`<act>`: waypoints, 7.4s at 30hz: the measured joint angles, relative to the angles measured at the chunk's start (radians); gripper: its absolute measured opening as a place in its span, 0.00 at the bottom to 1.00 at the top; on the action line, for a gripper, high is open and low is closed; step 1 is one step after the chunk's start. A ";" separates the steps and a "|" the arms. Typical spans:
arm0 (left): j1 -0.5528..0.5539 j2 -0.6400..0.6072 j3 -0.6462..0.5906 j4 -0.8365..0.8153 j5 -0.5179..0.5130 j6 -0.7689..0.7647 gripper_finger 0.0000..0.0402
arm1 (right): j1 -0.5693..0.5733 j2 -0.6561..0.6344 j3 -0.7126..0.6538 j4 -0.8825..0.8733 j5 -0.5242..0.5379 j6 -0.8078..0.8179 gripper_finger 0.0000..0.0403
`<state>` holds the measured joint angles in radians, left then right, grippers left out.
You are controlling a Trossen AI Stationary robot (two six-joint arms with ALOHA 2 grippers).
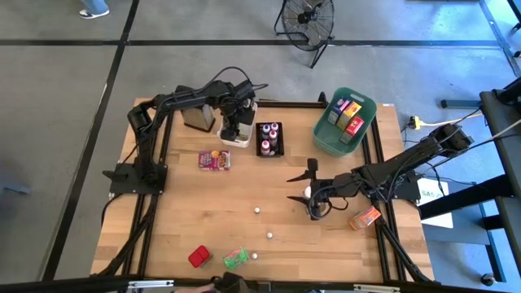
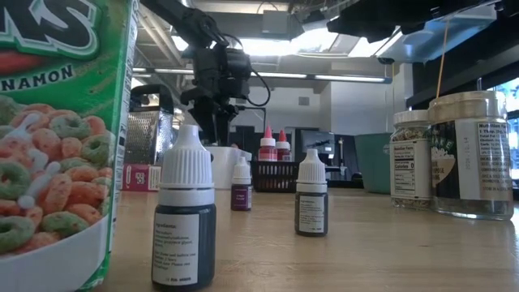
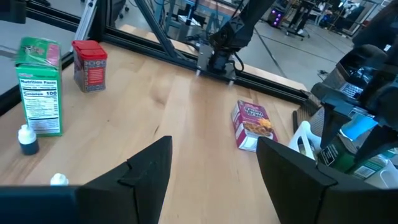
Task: Pick & Place Kitchen Items
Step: Adjust the black seasoning bottle in the white bin
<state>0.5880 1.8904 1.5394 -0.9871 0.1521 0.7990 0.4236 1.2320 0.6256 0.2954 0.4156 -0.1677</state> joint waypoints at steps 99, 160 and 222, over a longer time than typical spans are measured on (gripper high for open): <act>-0.059 0.078 -0.061 0.047 -0.063 -0.077 0.40 | -0.012 0.000 0.000 0.000 0.001 0.007 0.59; -0.451 -0.593 -0.942 2.353 0.154 -0.806 0.40 | -0.035 0.000 0.058 0.210 0.210 0.000 0.86; -0.547 -0.386 -0.816 2.420 0.165 -0.761 0.48 | -0.090 0.282 0.418 0.217 0.129 -0.263 0.51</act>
<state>0.0412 1.5040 0.7231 1.4327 0.3168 0.0385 0.3340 1.5135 1.0439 0.5126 0.5446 -0.4311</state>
